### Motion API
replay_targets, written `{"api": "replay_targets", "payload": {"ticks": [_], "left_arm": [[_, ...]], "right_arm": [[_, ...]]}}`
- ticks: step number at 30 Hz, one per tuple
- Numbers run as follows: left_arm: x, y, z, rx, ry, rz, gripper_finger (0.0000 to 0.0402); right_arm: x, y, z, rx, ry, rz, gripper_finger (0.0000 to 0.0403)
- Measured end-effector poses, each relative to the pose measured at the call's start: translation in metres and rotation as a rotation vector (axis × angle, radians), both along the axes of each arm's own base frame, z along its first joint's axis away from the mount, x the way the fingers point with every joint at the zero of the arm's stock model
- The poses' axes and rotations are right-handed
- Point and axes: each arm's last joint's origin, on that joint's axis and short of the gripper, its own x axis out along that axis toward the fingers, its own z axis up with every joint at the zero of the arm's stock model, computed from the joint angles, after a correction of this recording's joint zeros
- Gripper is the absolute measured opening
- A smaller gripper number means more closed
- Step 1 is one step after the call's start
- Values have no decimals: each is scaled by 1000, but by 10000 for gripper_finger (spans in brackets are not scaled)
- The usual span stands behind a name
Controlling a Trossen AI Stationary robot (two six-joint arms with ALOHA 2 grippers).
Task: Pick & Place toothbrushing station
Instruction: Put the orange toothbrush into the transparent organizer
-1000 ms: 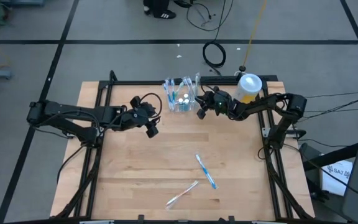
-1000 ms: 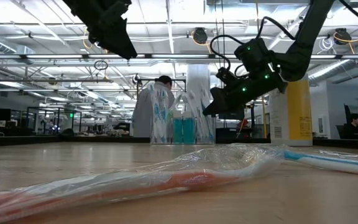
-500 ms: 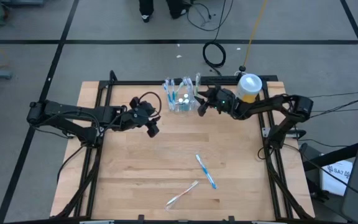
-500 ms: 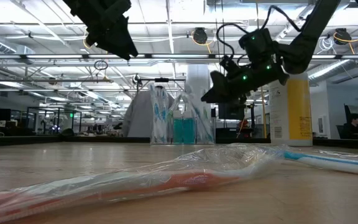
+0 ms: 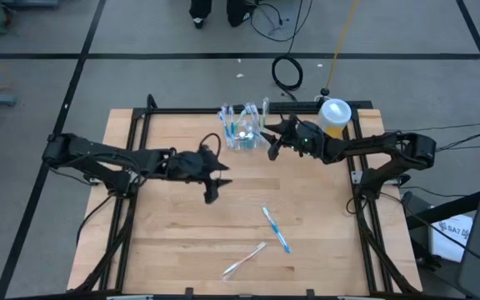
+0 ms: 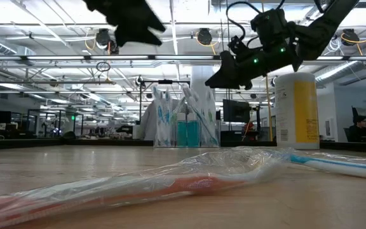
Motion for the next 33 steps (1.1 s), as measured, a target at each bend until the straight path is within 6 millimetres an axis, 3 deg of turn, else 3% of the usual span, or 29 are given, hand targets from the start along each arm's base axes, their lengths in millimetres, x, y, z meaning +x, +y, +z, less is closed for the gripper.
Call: {"api": "replay_targets", "payload": {"ticks": [8, 14, 19, 26, 29, 33], "left_arm": [[39, -28, -21, -40, -142, -260, 216], [66, -45, -40, -79, -272, -318, 216], [74, -61, -64, -126, -215, -366, 216], [85, -103, -86, -106, -206, -355, 216], [91, -125, -84, -112, -209, -353, 216], [92, -152, -88, -83, -87, -281, 216]], "right_arm": [[3, 10, -1, -84, 67, 56, 137], [3, 10, 1, -54, 28, 46, 136], [3, 10, -1, -28, 28, 43, 135], [3, 14, -6, 114, 22, 26, 132], [5, 25, -11, 143, 66, 58, 133], [10, 51, -15, 120, 103, 155, 130]]}}
